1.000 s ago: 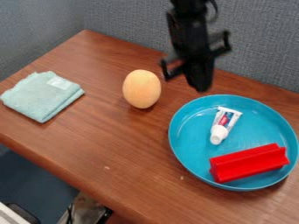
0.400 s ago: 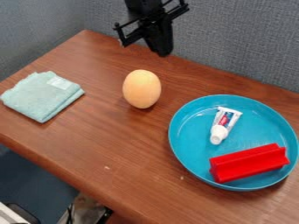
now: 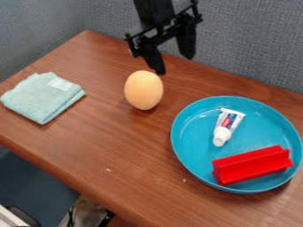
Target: Move the toothpaste from the blue plate to the cloth on the left side of the table
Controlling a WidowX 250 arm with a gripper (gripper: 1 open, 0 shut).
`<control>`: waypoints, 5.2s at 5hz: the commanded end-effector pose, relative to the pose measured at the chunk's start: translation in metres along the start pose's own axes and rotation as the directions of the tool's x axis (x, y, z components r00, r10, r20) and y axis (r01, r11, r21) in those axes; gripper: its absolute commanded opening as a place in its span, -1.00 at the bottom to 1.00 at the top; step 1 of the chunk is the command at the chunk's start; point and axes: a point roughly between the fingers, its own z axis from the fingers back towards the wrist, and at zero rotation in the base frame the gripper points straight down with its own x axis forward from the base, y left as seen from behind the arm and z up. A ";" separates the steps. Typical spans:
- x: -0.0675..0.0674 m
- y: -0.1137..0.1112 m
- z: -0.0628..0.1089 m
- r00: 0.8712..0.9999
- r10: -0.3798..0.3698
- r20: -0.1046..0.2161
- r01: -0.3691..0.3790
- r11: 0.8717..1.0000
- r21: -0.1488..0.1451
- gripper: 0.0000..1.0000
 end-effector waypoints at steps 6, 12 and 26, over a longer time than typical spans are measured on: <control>-0.044 -0.027 -0.096 0.950 -0.301 0.086 0.295 0.952 0.079 1.00; -0.032 -0.027 -0.092 0.952 -0.293 0.091 0.289 0.955 0.060 -1.00; 0.265 0.090 -0.016 0.894 0.322 0.310 -0.302 0.947 -0.110 -1.00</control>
